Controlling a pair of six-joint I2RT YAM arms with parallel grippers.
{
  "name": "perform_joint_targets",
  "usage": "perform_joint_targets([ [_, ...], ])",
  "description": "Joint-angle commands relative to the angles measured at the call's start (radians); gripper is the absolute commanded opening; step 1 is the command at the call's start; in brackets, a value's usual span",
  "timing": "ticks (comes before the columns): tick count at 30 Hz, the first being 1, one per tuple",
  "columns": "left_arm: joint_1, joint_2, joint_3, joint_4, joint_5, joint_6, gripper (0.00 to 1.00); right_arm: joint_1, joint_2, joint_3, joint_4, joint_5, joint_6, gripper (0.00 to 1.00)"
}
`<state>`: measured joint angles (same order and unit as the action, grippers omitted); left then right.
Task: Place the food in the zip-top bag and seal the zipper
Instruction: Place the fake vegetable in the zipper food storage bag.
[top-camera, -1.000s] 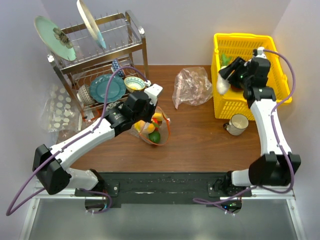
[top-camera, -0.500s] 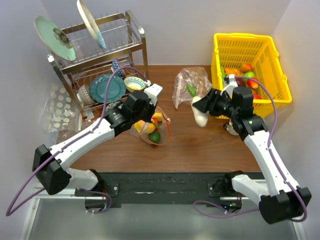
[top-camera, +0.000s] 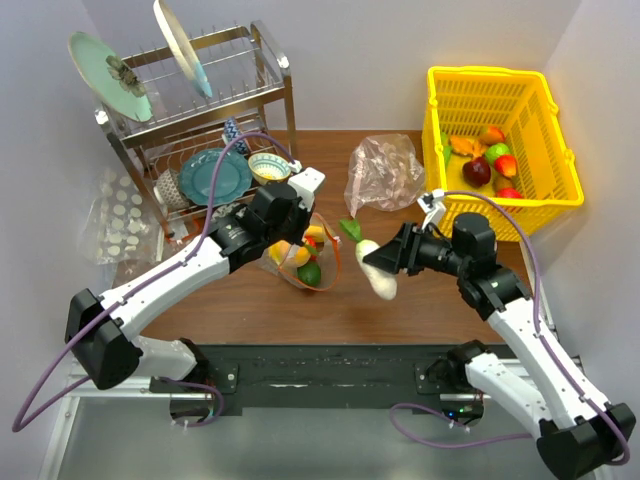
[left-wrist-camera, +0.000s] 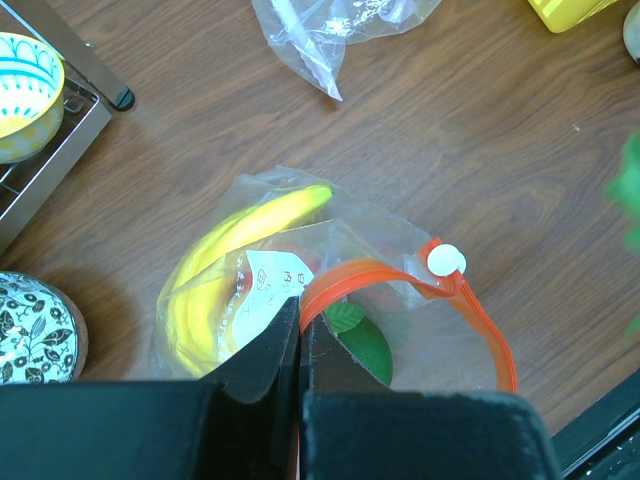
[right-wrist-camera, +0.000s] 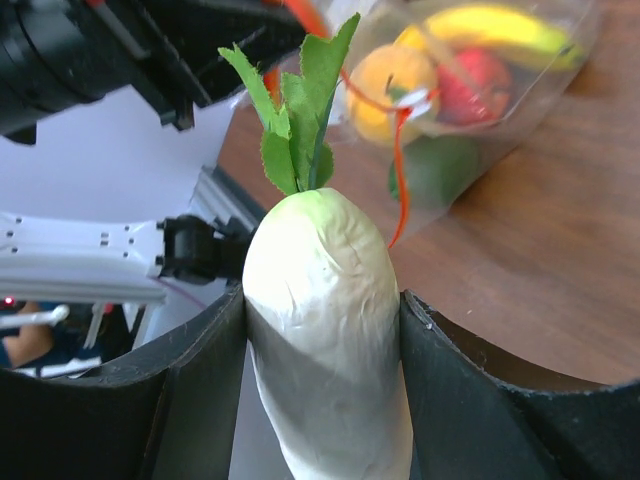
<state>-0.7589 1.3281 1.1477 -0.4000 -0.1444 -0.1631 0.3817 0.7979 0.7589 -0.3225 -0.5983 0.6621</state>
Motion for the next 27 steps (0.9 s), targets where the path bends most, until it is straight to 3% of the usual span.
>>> perform_joint_targets([
  [1, 0.01, 0.009, 0.021, 0.033, -0.006, 0.016, 0.0, 0.09, 0.023, -0.026, 0.111, -0.025, 0.073, 0.52],
  [9, 0.013, 0.014, 0.027, 0.03, -0.006, 0.016, 0.0, 0.264, 0.228, 0.039, 0.106, 0.032, 0.054, 0.51],
  [13, 0.013, 0.008, 0.029, 0.029, -0.003, 0.014, 0.0, 0.313, 0.34, 0.071, 0.12, 0.086, 0.077, 0.46],
  [17, 0.013, -0.001, 0.023, 0.03, 0.003, 0.014, 0.0, 0.315, 0.399, 0.085, 0.215, 0.115, 0.189, 0.44],
  [27, 0.013, -0.052, -0.006, 0.07, 0.134, 0.01, 0.0, 0.312, 0.423, 0.1, 0.313, 0.405, 0.453, 0.41],
])
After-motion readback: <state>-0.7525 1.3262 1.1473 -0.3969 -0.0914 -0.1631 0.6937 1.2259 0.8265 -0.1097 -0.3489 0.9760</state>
